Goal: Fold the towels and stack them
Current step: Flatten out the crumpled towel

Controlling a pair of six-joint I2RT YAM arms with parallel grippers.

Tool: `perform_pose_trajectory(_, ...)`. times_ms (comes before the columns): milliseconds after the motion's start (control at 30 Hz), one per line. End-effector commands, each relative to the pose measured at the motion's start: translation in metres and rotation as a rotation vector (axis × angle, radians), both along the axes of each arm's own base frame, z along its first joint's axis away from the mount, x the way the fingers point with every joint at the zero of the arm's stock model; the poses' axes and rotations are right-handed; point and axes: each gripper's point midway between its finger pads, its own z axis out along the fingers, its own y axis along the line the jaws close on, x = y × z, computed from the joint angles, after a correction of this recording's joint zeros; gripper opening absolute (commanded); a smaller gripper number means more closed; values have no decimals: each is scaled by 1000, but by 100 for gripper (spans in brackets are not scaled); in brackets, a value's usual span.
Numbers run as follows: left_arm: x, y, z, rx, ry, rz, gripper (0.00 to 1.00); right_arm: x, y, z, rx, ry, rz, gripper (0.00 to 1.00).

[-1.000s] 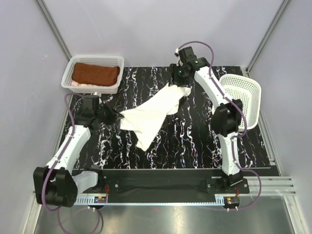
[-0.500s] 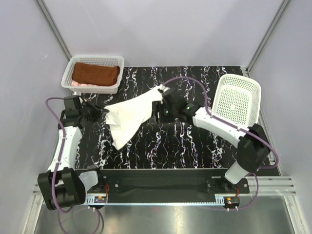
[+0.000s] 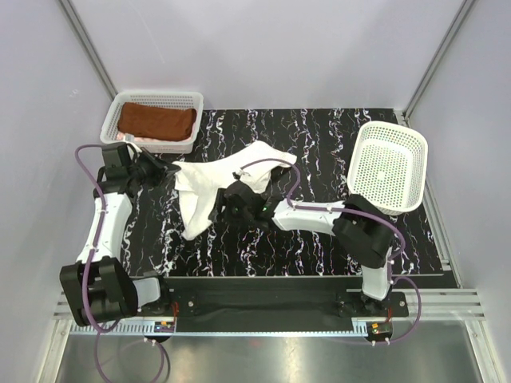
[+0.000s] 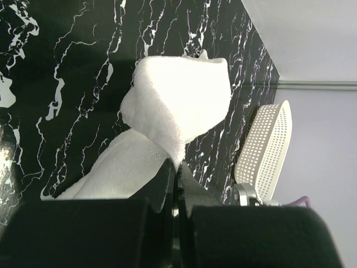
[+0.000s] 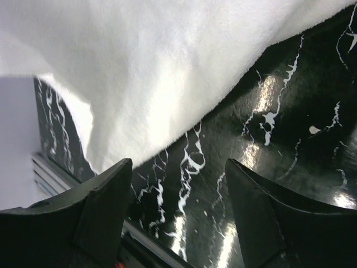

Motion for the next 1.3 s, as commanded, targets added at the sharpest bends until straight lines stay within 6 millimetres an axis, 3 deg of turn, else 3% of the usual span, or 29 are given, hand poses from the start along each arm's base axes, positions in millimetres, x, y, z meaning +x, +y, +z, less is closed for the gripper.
perform_pose_trajectory(0,12,-2,26,-12,-97,-24,0,26,26,18,182,39,-216,75)
perform_pose_trajectory(200,19,0,23,-7,-94,-19,0,37,34,-14,181,114,-352,75)
perform_pose_trajectory(333,22,7,22,31,-96,-1,0,46,41,-24,153,98,-357,72)
perform_pose_trajectory(433,22,13,25,64,-99,6,0,54,29,-30,66,52,-381,37)
perform_pose_trajectory(467,21,13,27,71,-106,4,0,60,15,-26,32,10,-393,19)
perform_pose_trajectory(533,18,11,27,70,-104,-8,0,59,-13,-28,-53,1,-403,10)
perform_pose_trajectory(600,9,5,21,60,-87,-23,0,53,-56,-19,-137,-22,-386,0)
perform_pose_trajectory(667,-5,-13,21,31,-96,-66,0,39,-92,-1,-212,-69,-313,0)
perform_pose_trajectory(733,-22,-25,3,14,-56,-73,0,19,-131,1,-357,-55,-273,0)
perform_pose_trajectory(767,-34,-41,8,17,-79,-109,0,8,-142,16,-381,-61,-211,0)
perform_pose_trajectory(800,-44,-49,-7,-3,-44,-106,0,-7,-161,13,-457,-19,-165,0)
perform_pose_trajectory(900,-65,-72,-9,-43,-55,-125,0,-27,-185,30,-546,14,-71,0)
perform_pose_trajectory(1000,-72,-74,-29,-15,-34,-93,0,-16,-180,30,-601,9,17,2)
perform_pose_trajectory(1167,-65,-49,-71,136,89,-40,0,12,-131,-15,-573,11,256,9)
perform_pose_trajectory(1267,-63,-42,-90,171,151,-30,0,32,-119,-20,-610,-23,316,22)
